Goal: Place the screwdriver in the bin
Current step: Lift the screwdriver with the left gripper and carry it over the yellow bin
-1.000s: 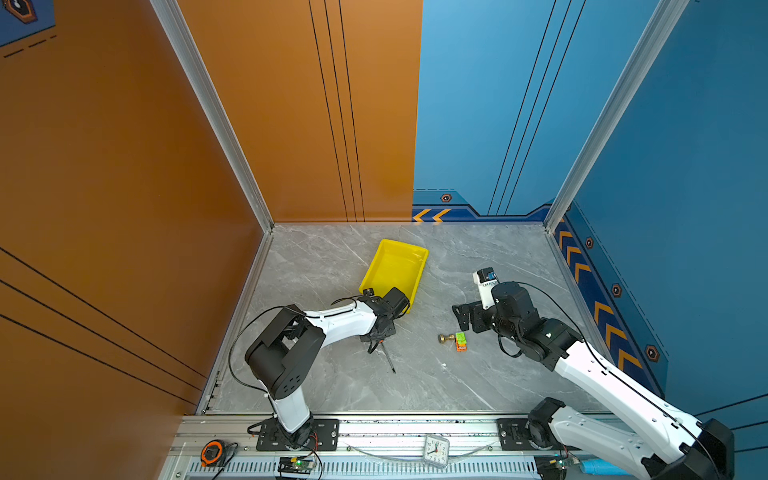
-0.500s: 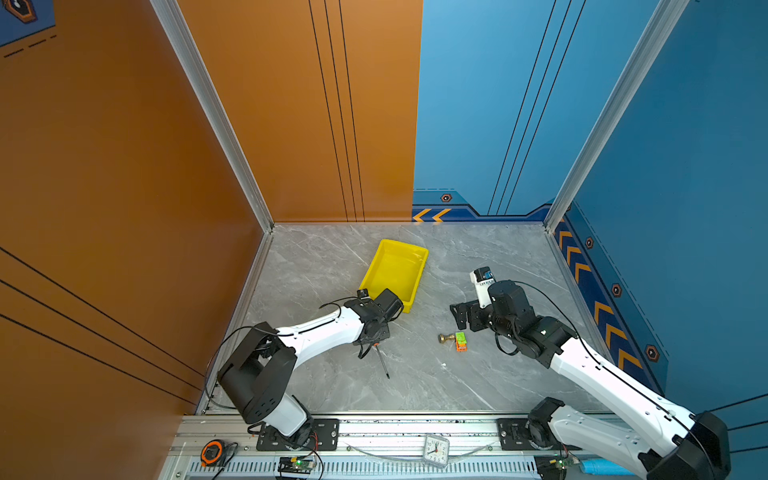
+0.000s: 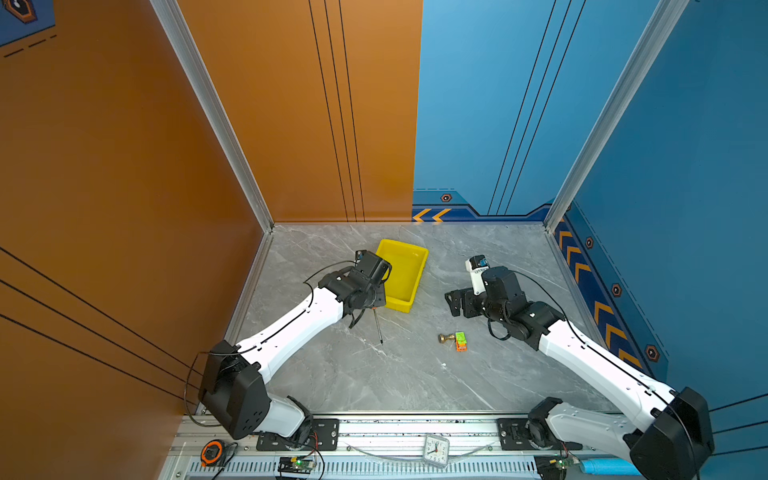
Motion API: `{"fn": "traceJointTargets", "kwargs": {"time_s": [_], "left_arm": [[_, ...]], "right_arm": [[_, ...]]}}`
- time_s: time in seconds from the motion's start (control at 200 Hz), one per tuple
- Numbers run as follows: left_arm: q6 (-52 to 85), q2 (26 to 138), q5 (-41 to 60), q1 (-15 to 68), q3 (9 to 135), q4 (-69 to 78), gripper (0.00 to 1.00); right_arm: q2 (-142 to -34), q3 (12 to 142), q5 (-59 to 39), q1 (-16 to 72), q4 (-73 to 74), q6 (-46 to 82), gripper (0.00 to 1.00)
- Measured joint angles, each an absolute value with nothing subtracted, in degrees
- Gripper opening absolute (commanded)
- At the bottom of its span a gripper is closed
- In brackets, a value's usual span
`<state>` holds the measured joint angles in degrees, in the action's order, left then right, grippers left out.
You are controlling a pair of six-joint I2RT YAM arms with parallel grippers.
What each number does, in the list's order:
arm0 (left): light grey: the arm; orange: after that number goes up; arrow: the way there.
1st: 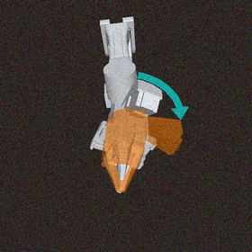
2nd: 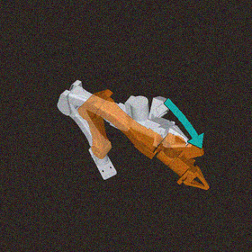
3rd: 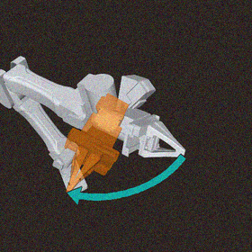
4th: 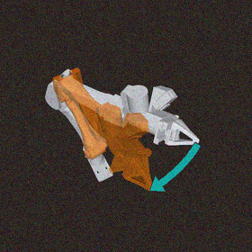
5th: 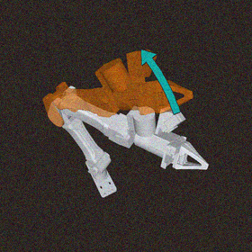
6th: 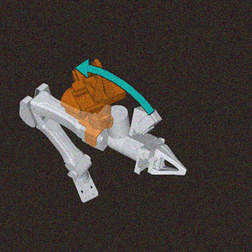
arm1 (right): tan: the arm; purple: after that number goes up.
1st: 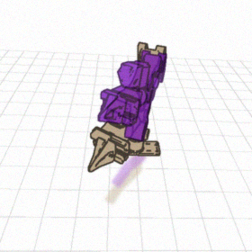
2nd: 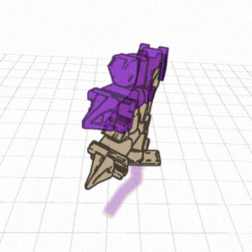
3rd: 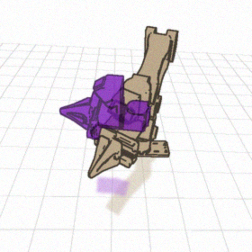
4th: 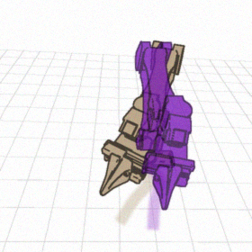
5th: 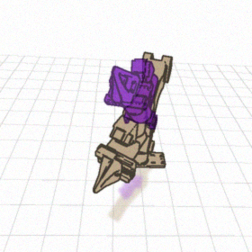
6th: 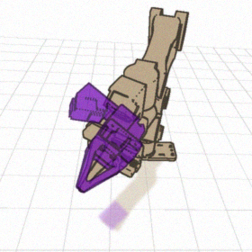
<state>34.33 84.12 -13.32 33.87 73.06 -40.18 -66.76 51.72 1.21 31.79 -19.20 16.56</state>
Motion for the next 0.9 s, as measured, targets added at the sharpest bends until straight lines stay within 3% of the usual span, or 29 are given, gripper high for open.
{"fn": "traceJointTargets", "kwargs": {"time_s": [0.3, 0.566, 0.901], "left_arm": [[18.5, 100.25, -4.6, 28.38, 90.61, -35.11, 0.0], [7.07, 118.19, -3.77, 28.14, 109.3, -34.13, 0.0], [1.61, 126.91, -3.79, 28.14, 116.38, -34.52, 0.0]], "right_arm": [[-72.64, 58.17, 1.23, 31.42, -20.25, 16.99, 1.0], [-78.22, 64.05, 1.69, 31.44, -22.9, 18.02, 1.0], [-83.09, 67.9, 1.63, 31.44, -24.1, 18.09, 1.0]]}}
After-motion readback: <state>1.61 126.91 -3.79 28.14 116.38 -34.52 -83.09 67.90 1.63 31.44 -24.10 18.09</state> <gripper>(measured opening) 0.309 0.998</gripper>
